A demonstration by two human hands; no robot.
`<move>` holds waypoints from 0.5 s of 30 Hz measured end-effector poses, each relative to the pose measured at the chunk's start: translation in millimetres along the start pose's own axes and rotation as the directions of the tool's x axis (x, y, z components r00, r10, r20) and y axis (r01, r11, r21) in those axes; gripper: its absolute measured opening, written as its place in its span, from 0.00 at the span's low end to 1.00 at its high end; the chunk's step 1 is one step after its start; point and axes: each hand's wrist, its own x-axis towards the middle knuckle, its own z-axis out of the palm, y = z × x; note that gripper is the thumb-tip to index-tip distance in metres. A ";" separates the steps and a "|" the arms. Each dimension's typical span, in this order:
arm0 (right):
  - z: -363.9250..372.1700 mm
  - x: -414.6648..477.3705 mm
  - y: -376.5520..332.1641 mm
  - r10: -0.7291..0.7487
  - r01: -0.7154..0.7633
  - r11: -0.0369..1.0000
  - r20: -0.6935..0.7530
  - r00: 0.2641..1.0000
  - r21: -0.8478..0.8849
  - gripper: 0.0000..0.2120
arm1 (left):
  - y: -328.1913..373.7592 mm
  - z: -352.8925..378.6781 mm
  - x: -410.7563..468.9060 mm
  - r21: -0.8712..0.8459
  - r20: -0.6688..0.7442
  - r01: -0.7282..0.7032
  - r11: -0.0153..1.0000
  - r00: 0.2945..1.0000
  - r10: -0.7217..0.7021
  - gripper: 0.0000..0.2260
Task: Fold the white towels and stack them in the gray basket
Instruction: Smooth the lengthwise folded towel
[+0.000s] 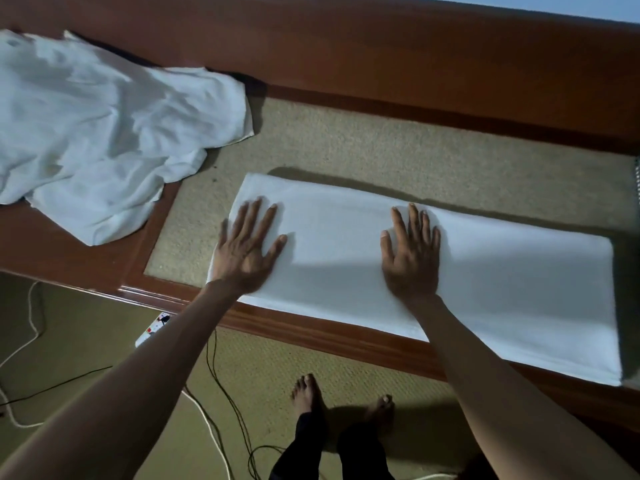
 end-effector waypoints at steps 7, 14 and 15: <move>-3.1 -1.9 -5.2 0.032 -0.032 0.999 0.009 0.999 -0.017 0.26 | -14.9 -10.7 2.1 -0.078 0.006 0.162 0.984 0.987 -0.162 0.32; -9.7 1.6 -6.7 0.045 -0.040 0.997 0.066 0.997 -0.072 0.27 | 63.3 -8.6 55.4 -0.154 0.013 -0.176 0.972 0.983 0.181 0.29; -9.7 1.3 -6.9 0.044 -0.038 0.996 0.069 0.997 -0.080 0.27 | 66.8 -2.8 59.5 -0.117 0.057 -0.235 0.965 0.968 0.243 0.29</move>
